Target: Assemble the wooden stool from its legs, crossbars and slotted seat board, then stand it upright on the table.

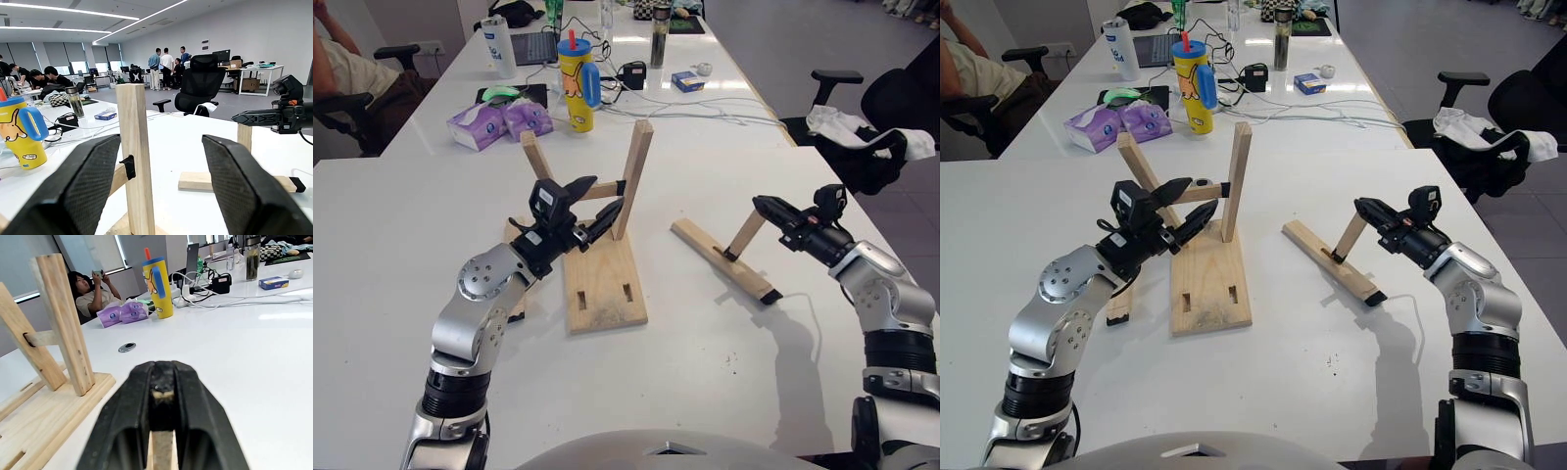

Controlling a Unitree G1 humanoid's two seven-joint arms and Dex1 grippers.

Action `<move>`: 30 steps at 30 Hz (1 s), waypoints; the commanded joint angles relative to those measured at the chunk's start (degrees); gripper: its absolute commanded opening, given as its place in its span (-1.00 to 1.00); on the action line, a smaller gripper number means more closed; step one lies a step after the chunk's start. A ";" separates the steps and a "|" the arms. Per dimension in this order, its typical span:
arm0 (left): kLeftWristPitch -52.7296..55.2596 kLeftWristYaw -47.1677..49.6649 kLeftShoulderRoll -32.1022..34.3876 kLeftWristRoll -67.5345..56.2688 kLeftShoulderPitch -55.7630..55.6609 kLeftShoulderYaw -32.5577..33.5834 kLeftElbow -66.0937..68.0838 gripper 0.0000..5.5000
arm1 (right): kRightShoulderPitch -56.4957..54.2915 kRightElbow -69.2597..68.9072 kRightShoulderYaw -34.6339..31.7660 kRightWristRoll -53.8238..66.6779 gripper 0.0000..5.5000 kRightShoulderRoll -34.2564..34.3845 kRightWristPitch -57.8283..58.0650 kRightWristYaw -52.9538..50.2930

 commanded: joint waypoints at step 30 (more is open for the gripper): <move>0.14 -0.48 0.44 -0.13 -1.57 0.91 1.39 0.11 | 7.18 -2.57 7.26 -13.87 -0.85 8.59 -7.73 -6.09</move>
